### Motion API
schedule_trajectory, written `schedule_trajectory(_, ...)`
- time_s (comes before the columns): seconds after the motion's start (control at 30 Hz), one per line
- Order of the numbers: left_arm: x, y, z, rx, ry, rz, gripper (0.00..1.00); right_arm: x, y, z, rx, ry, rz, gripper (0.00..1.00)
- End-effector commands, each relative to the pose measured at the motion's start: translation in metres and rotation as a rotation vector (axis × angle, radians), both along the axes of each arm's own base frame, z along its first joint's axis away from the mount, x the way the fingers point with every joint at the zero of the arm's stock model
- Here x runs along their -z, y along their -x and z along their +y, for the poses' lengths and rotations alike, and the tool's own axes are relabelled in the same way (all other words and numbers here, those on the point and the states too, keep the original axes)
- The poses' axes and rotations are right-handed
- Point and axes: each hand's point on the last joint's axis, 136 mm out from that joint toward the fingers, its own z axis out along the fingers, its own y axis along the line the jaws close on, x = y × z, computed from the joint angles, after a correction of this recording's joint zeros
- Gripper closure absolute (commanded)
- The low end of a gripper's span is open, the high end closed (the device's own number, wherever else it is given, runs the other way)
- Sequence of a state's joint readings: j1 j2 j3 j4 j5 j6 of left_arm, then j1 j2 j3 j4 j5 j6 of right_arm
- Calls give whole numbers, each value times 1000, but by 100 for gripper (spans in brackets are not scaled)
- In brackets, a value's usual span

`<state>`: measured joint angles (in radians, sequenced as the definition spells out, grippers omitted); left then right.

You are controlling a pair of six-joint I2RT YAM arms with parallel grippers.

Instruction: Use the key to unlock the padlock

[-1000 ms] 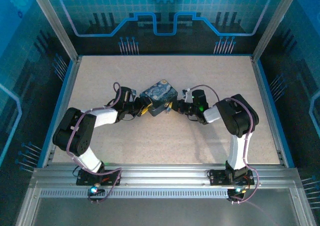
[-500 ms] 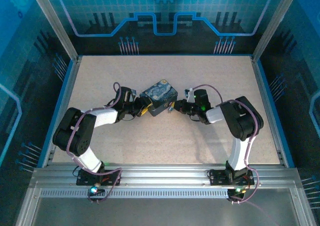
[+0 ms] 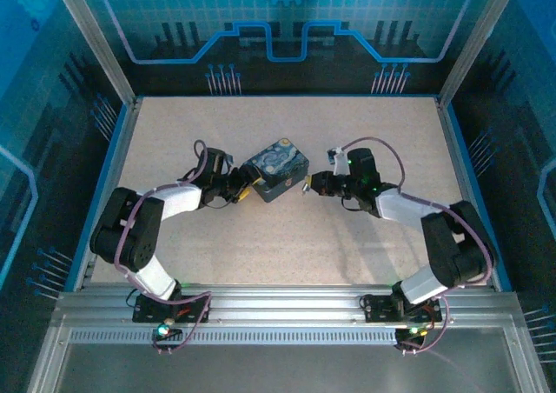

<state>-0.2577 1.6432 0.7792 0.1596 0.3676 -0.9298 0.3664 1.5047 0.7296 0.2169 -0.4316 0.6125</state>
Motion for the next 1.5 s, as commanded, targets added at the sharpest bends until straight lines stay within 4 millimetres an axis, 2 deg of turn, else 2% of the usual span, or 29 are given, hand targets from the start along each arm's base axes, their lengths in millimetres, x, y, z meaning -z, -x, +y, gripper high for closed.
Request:
schedule_trajectory(0.0, -23, -3, 14, -17, -72, -75, 28, 7, 28, -9, -52, 127, 78, 100)
schedule_trajectory(0.23, -60, 10, 49, -54, -276, -214, 17, -7, 72, -17, -105, 249, 115, 100)
schedule_trajectory(0.37, -79, 24, 72, -96, -384, -293, 12, -4, 103, -25, -129, 318, 160, 100)
schedule_trajectory(0.4, -84, 26, 77, -107, -402, -320, 8, -4, 109, -27, -130, 329, 168, 100)
schedule_trajectory(0.43, -90, 29, 82, -119, -424, -349, 2, -2, 116, -30, -128, 345, 183, 100)
schedule_trajectory(0.53, -103, 36, 95, -148, -487, -426, 1, 6, 132, -34, -133, 382, 220, 100)
schedule_trajectory(0.7, -116, 47, 106, -157, -544, -496, 1, 25, 149, -32, -165, 435, 294, 100)
schedule_trajectory(0.9, -113, 54, 113, -169, -564, -488, 1, 48, 155, -20, -224, 509, 359, 100)
schedule_trajectory(1.17, -111, 55, 114, -165, -574, -486, 1, 69, 147, -6, -241, 529, 412, 100)
schedule_trajectory(1.47, -105, 56, 116, -165, -579, -471, 1, 81, 132, 2, -227, 534, 420, 100)
